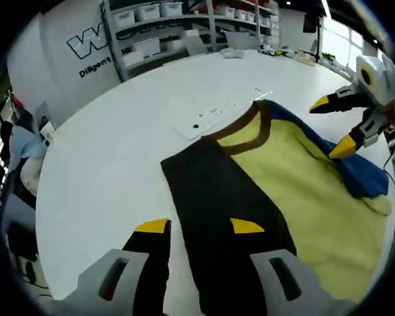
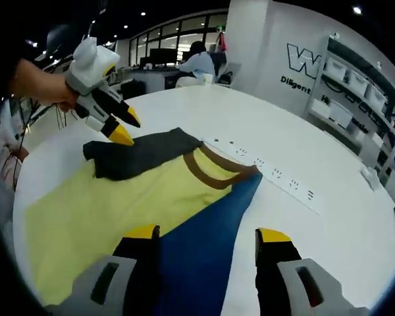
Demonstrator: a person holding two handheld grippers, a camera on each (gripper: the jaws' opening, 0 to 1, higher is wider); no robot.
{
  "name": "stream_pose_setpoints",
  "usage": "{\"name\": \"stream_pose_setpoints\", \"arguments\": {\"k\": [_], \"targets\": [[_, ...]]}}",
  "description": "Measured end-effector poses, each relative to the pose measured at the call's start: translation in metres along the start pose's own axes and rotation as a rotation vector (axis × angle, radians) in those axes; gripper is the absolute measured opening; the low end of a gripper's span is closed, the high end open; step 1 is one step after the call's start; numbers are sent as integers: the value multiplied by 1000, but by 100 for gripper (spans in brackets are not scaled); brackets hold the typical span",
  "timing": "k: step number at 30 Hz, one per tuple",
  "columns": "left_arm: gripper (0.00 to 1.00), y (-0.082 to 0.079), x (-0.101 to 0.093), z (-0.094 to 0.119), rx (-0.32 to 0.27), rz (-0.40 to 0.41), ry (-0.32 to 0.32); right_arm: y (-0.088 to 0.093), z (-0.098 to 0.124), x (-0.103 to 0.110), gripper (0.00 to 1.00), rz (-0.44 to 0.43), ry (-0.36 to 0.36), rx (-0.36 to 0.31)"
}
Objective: Fold the garment on the visible template until the final outline fits inside the template.
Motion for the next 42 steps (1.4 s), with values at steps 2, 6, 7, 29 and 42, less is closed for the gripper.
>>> {"name": "stream_pose_setpoints", "arguments": {"k": [2, 6, 7, 29, 42], "targets": [[31, 4, 0, -1, 6, 9, 9, 3, 1, 7, 60, -23, -19, -9], [25, 9, -3, -3, 24, 32, 20, 9, 5, 17, 64, -20, -42, -7], [25, 10, -4, -4, 27, 34, 18, 11, 6, 18, 64, -19, -44, -6], [21, 24, 1, 1, 20, 28, -26, 56, 34, 31, 69, 45, -60, 81], [5, 25, 2, 3, 32, 77, -25, 70, 54, 4, 69, 77, 18, 146]]}}
Point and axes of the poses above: the point that each gripper's makers call its tool centre point, and the gripper's own axes: z roughly backward along the fingers, x roughly to its left, y roughly out of its underside, the point moved 6 cm from there along z, roughly backward along the fingers, and after that the axes turned 8 degrees about z, right-handed, at the moved point
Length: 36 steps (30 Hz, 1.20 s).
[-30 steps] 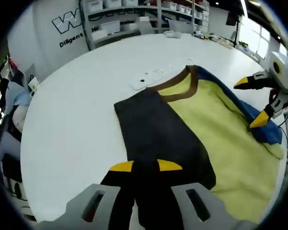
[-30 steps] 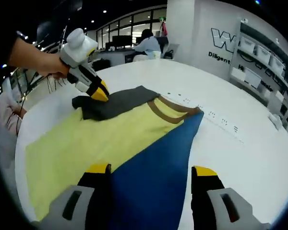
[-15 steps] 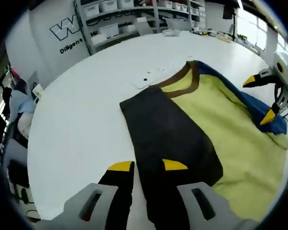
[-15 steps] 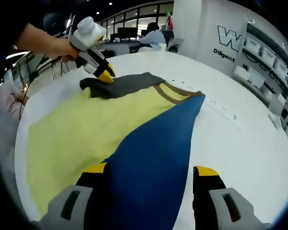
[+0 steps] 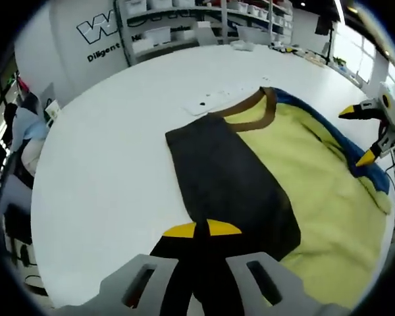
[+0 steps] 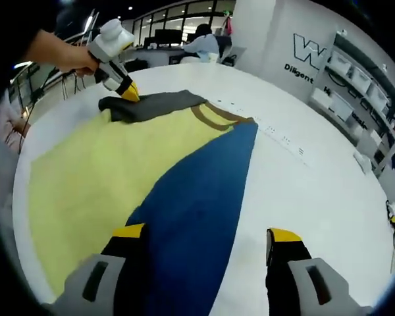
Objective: Fold the garment on the visible template until the final outline fits inside the template.
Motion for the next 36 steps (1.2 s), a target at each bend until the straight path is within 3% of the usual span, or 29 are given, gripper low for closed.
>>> {"name": "stream_pose_setpoints", "arguments": {"k": [8, 19, 25, 33, 36], "targets": [[4, -3, 3, 17, -49, -10, 26, 20, 8, -14, 61, 39, 38, 72], [5, 3, 6, 35, -111, 1, 54, 32, 16, -23, 66, 29, 97, 111], [5, 14, 8, 44, -112, -8, 62, 33, 19, -35, 63, 104, 132, 157], [4, 27, 22, 47, -89, 85, 38, 36, 20, -42, 63, 79, 166, 172], [4, 26, 24, 43, -84, 76, 31, 36, 20, -40, 61, 87, 164, 166]]}}
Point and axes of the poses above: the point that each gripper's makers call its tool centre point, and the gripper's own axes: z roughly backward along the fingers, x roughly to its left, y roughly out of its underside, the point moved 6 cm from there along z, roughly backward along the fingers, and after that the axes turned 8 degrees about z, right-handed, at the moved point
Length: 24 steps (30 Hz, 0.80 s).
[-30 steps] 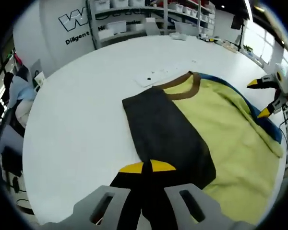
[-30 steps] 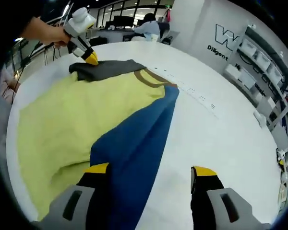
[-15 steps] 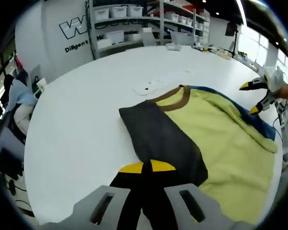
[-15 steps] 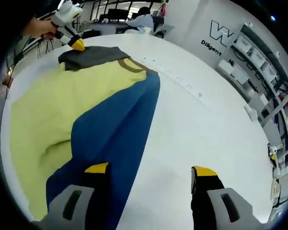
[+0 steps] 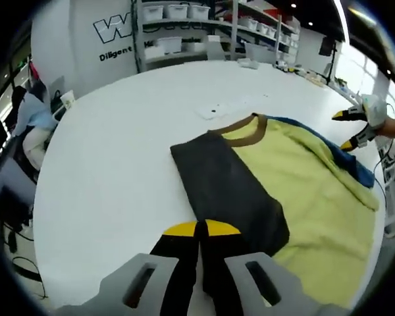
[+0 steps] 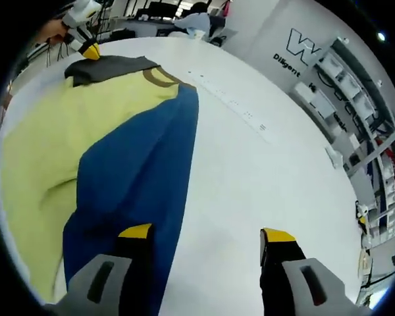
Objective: Fold the garment on the visible template until the final outline fits inside the template.
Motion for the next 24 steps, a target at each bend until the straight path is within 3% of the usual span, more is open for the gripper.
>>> {"name": "stream_pose_setpoints", "arguments": {"k": [6, 10, 12, 16, 19, 21, 22, 24], "targets": [[4, -2, 2, -6, 4, 2, -55, 4, -1, -3, 62, -31, -1, -15], [4, -4, 13, 0, -15, 61, -100, 5, -2, -6, 66, -54, -2, -18], [3, -4, 12, 5, -24, 46, -67, 6, -2, -5, 66, -58, -4, -19], [3, -3, 6, 14, -75, -122, 21, 4, -2, -4, 64, -54, -7, -21], [3, 4, 7, 19, -65, -113, 43, 3, -3, -3, 63, -55, -6, -23], [4, 15, 4, 20, -17, -25, 97, 2, -4, -3, 62, -56, -7, -26], [4, 21, 6, 19, 17, -11, 95, 2, -4, -2, 61, -54, -7, -28], [5, 23, 8, 16, 19, -71, 85, 1, -4, -2, 60, -51, -9, -32]]}}
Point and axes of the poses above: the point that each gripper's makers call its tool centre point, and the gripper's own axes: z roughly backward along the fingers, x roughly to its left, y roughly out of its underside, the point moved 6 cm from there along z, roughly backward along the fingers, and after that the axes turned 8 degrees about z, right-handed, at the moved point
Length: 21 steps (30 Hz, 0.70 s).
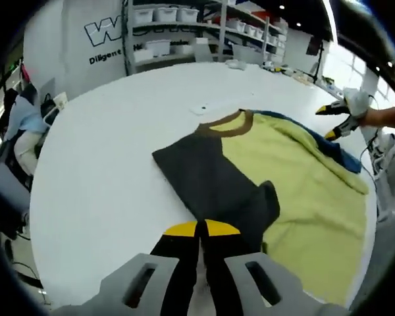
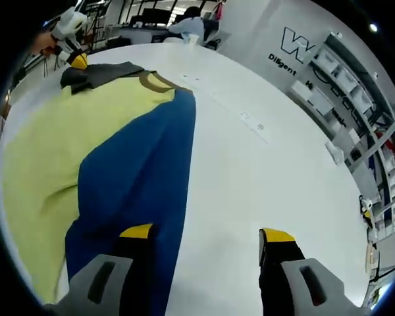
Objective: Fold the garment on the visible template until the final outline fits inside the template.
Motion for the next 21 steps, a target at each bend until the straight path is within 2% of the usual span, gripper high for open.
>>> {"name": "stream_pose_setpoints", "arguments": {"k": [1, 4, 6, 11, 14, 21], "targets": [[7, -5, 3, -2, -37, -42, -24, 0, 0, 0, 59, 0, 0, 0], [16, -17, 3, -8, -78, -3, -34, 0, 0, 1, 59, 3, 1, -2], [23, -27, 5, -14, -108, -5, -44, 0, 0, 1, 59, -5, 0, -3], [26, -42, 10, -39, -107, 8, -65, 2, -1, -1, 61, -33, 0, -1], [28, -50, 13, -53, -112, 15, -78, 1, -1, 0, 59, -7, -4, -4], [31, -71, 12, -71, -135, -20, -86, -2, -1, 1, 58, 6, -11, -3]]}}
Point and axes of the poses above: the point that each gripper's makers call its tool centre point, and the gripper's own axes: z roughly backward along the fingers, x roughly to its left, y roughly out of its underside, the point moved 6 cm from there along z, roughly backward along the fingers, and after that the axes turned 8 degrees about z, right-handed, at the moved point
